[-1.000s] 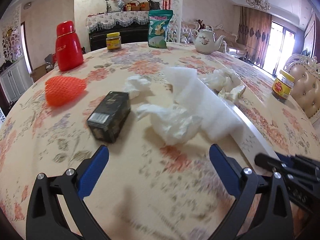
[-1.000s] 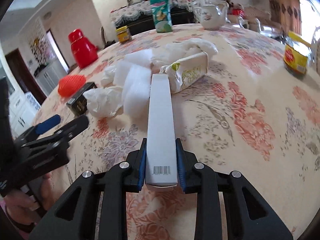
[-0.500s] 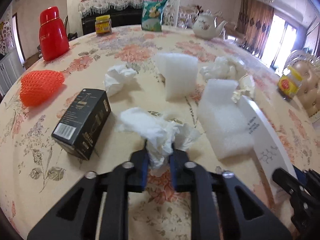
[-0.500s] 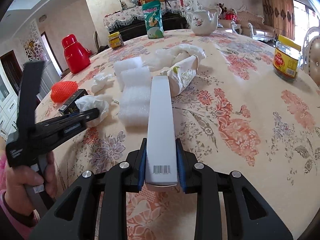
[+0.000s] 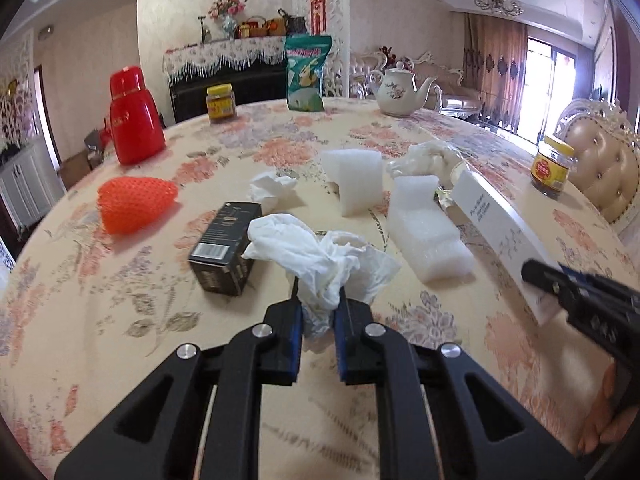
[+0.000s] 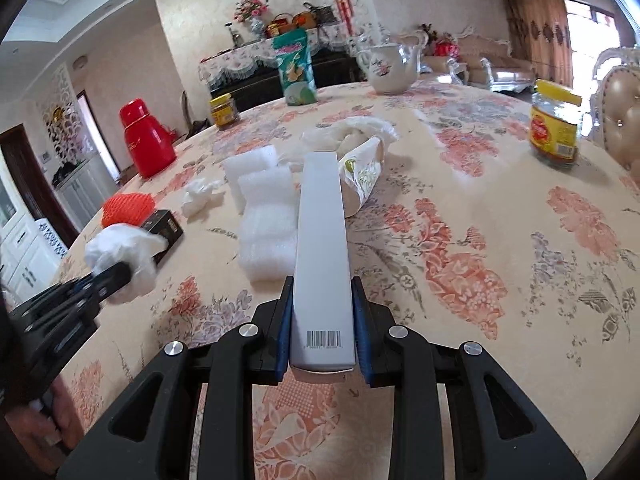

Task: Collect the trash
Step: 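Carry the tissue to the wastebasket and open the left tool while the right tool holds the box, then move both tools back over the table, then grasp the white foam sheet with the right tool while the left tool grasps the black box, then carry the foam sheet and black box to the wastebasket and open both tools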

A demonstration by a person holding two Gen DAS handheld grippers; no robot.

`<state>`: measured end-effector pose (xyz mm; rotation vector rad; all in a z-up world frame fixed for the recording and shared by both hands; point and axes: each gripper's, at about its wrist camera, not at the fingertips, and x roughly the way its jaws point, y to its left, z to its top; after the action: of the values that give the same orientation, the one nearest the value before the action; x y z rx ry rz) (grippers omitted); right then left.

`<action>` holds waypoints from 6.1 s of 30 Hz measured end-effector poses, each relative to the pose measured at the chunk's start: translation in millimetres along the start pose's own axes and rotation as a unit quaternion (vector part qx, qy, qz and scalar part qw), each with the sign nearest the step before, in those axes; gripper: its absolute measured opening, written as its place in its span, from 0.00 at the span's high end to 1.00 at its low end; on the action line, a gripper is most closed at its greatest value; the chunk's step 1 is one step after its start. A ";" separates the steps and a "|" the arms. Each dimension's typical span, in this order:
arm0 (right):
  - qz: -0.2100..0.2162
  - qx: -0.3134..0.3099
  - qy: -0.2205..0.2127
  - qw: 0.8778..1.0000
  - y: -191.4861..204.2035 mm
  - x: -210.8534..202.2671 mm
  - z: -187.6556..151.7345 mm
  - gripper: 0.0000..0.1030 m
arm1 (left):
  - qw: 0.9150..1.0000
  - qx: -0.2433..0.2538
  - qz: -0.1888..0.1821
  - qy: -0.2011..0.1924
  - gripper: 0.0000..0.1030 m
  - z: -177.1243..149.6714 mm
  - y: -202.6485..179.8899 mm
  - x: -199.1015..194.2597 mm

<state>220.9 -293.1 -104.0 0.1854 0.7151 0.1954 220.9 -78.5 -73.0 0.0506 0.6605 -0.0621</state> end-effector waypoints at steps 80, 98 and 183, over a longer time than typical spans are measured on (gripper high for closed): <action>0.390 -0.345 0.102 0.848 568.9 -48.1 -149.7 0.73 | 0.915 -0.265 0.295 -0.070 0.83 -208.8 451.6 -299.2; 0.368 -0.312 0.071 0.873 501.1 -47.8 -121.6 0.43 | 0.897 -0.276 0.330 -0.104 0.05 -206.5 420.1 -306.6; 0.019 -0.066 0.040 0.997 87.4 10.8 -9.0 0.52 | 0.998 -0.053 0.004 0.026 0.63 -22.7 76.8 -5.4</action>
<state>212.9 -205.2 -97.0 0.0660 0.7753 0.2874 208.4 -0.1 -85.4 -0.0474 0.7144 -0.0189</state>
